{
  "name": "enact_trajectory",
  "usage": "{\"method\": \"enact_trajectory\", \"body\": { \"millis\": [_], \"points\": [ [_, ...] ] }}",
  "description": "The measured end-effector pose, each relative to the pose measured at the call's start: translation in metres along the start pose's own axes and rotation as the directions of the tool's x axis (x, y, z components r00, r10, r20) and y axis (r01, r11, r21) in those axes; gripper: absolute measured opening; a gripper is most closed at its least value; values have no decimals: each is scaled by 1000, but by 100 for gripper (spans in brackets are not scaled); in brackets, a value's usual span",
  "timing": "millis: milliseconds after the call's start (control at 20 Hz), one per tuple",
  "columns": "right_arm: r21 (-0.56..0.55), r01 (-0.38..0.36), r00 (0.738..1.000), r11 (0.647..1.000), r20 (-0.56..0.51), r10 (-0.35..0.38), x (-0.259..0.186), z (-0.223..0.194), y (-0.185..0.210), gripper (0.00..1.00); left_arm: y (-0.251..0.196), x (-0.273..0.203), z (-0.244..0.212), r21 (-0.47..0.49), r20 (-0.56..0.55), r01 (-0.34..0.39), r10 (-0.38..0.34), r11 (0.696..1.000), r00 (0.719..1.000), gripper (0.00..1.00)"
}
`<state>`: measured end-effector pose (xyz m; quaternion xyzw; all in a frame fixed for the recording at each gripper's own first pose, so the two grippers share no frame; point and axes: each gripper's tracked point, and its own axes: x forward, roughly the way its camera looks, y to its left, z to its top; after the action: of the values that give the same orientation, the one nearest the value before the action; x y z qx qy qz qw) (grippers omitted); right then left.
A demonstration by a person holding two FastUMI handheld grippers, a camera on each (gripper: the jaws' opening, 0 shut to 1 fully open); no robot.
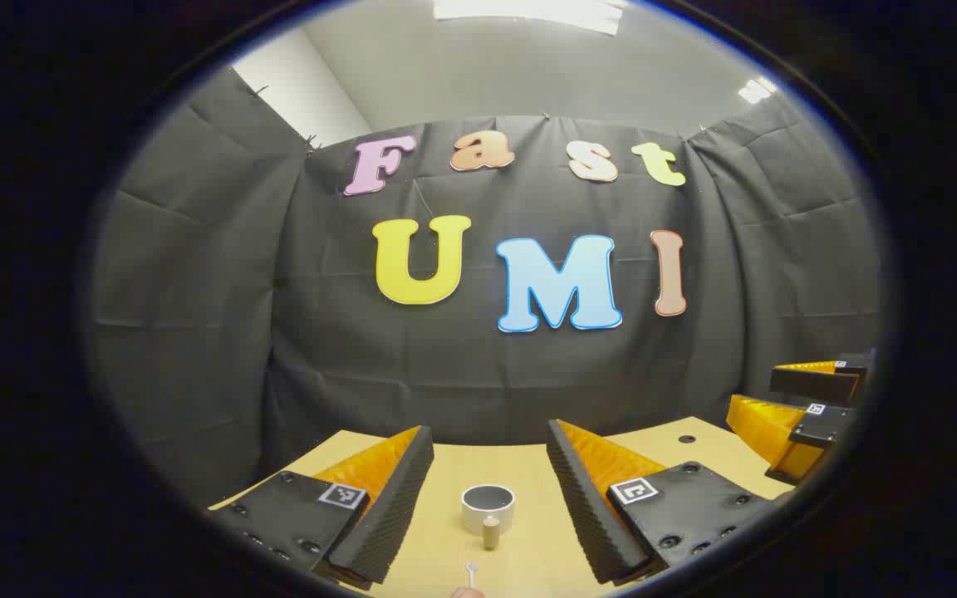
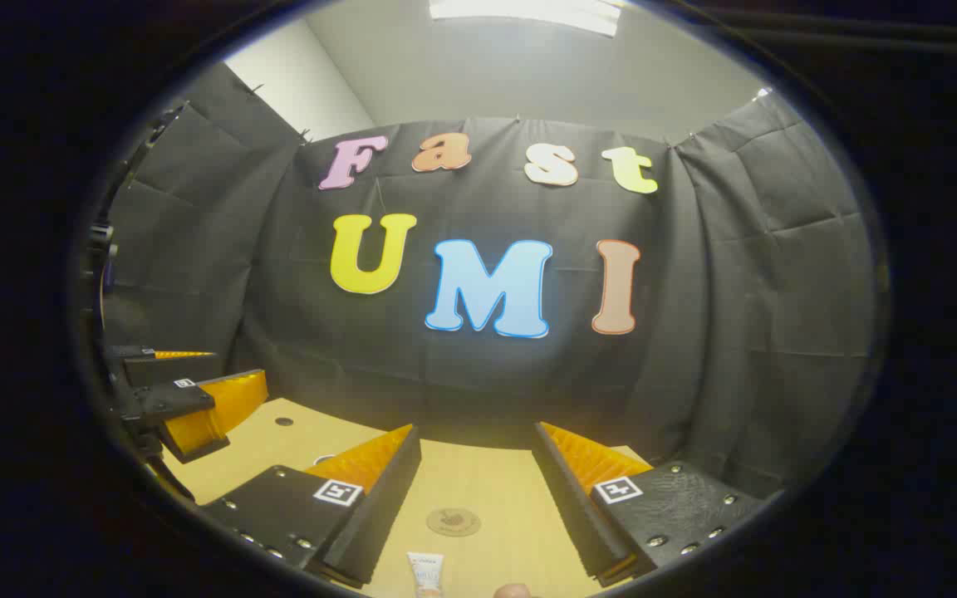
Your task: Put the toothbrush and toothpaste on the desktop into the cup, then pick up the cup and place it on the coaster on the desktop.
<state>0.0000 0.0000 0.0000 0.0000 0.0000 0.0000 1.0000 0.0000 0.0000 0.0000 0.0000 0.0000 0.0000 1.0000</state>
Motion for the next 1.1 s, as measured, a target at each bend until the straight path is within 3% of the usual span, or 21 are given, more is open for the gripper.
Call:
{"method": "enact_trajectory", "body": {
  "millis": [700,1100],
  "points": [
    [-3,-1,999,1000,-43,1,-3,-9,4,86,6,-2,-13,13,-26,10,-9,1000,1000,90],
    [-5,-19,994,1000,-110,19,4,-28,8,86,5,11,-53,-20,-173,35,-38,999,984,91]
  ]
}}
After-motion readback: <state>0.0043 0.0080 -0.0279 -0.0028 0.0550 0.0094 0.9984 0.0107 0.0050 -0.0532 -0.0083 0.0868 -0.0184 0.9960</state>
